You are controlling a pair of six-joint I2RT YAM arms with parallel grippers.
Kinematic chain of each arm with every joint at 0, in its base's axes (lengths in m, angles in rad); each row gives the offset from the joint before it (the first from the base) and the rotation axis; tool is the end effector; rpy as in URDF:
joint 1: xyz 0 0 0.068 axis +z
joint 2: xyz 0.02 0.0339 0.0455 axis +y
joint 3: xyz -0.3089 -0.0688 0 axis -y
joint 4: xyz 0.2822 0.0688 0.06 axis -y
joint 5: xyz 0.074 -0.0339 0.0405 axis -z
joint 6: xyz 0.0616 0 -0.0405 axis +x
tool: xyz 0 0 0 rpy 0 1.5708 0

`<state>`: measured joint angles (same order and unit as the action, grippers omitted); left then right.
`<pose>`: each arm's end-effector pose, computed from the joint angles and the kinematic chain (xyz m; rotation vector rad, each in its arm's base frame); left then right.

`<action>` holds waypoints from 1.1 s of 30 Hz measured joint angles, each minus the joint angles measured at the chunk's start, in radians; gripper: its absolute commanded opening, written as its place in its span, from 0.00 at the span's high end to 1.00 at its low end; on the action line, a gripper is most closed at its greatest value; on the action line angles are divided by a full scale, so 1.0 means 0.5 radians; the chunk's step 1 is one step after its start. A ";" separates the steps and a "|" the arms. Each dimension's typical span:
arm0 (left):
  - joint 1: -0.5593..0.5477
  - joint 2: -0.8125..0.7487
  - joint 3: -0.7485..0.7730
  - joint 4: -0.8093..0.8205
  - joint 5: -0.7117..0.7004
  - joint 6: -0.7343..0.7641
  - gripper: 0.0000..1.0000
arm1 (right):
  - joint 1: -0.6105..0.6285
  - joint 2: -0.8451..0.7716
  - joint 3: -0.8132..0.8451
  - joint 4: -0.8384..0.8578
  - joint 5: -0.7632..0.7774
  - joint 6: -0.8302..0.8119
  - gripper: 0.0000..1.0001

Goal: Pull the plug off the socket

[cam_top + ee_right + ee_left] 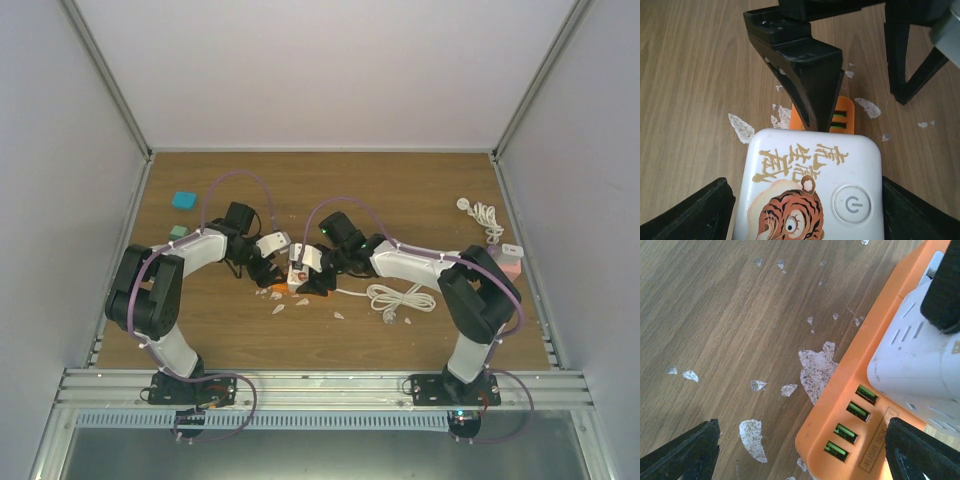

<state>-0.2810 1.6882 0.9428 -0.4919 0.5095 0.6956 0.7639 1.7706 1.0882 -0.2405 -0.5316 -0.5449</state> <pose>0.3242 -0.1248 0.1522 1.3487 2.2908 -0.5848 0.2780 0.3095 0.1835 -1.6723 1.8112 0.7544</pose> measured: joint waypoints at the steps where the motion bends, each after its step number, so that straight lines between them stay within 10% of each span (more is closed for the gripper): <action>1: 0.000 0.002 0.000 0.003 0.000 -0.004 0.11 | 0.007 0.001 0.005 0.002 0.012 -0.005 0.26; 33: -0.013 0.013 -0.012 0.040 0.010 -0.091 0.14 | 0.015 0.005 0.061 -0.066 0.080 0.024 0.54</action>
<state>-0.2874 1.6947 0.9367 -0.4717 0.5144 0.6502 0.7715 1.7733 1.1187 -0.2733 -0.4915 -0.5331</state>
